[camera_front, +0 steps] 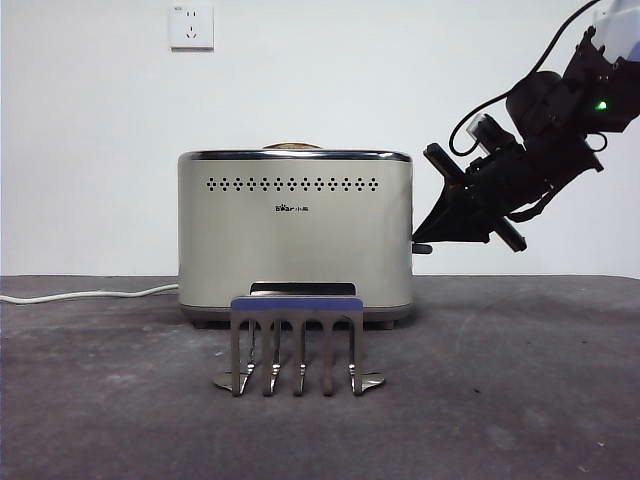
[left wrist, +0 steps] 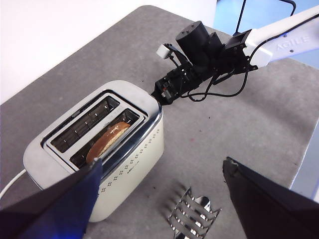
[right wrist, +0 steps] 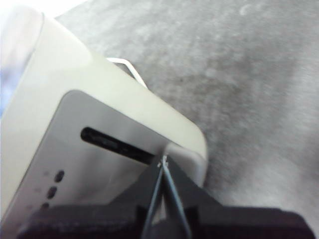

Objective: Pick up a slice of bread from the rack,put the bread on the toaster,press the button

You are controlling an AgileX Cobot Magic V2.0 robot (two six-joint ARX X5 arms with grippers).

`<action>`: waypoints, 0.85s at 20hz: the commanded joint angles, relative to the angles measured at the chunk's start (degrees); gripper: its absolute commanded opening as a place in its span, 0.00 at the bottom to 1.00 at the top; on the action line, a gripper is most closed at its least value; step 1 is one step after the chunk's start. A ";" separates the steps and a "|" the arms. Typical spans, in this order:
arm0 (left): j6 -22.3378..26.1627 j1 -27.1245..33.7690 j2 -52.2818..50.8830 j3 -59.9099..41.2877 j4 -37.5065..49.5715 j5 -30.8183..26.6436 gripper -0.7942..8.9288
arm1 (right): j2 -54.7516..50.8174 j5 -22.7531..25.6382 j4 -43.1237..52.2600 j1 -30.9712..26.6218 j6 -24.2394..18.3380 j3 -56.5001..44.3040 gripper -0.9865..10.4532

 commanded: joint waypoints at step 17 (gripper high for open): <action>-0.22 0.00 -0.04 -0.26 -6.14 0.04 0.50 | -47.17 0.33 -50.75 -0.92 -15.63 -0.94 0.08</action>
